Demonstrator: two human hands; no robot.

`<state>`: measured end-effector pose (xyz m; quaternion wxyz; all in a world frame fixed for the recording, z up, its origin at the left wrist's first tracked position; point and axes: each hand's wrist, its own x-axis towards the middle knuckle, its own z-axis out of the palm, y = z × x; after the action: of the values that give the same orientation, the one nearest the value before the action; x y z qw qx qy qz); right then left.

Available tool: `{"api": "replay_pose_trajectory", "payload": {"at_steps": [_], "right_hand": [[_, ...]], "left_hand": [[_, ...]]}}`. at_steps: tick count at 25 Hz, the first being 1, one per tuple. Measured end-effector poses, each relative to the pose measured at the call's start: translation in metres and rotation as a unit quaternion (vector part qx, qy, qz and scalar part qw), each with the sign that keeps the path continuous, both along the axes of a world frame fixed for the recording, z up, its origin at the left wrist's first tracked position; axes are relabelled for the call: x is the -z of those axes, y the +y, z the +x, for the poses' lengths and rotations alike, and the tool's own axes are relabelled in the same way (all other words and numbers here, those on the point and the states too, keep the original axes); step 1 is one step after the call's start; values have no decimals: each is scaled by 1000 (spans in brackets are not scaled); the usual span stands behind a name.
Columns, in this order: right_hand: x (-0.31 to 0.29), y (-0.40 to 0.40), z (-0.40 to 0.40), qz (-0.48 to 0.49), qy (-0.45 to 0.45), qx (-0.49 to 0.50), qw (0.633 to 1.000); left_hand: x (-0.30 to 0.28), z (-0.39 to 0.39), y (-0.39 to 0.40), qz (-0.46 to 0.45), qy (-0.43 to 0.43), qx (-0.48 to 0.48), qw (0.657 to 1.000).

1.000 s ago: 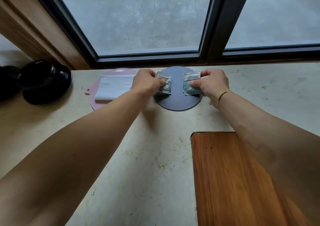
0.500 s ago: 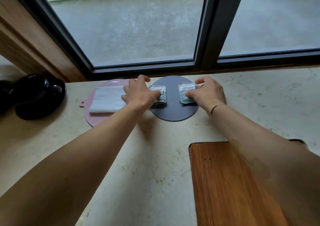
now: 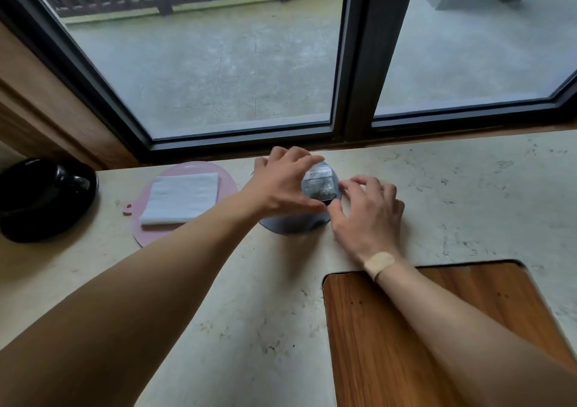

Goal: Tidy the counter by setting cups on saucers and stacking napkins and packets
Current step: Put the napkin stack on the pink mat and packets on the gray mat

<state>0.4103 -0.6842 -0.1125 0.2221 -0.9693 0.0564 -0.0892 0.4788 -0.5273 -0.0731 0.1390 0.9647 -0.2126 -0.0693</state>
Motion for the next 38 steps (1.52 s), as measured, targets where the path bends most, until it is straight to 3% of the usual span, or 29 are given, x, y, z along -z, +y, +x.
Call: {"api": "replay_pose_trajectory", "payload": {"at_steps": [8,38], "right_hand": [[12,1,-8,-72,6,-25,997],[14,2,-7,-50,-30,-25,998]], "left_hand": [[1,18,-3,57,36,43,997],[4,24,-1,35,31,40,998]]}}
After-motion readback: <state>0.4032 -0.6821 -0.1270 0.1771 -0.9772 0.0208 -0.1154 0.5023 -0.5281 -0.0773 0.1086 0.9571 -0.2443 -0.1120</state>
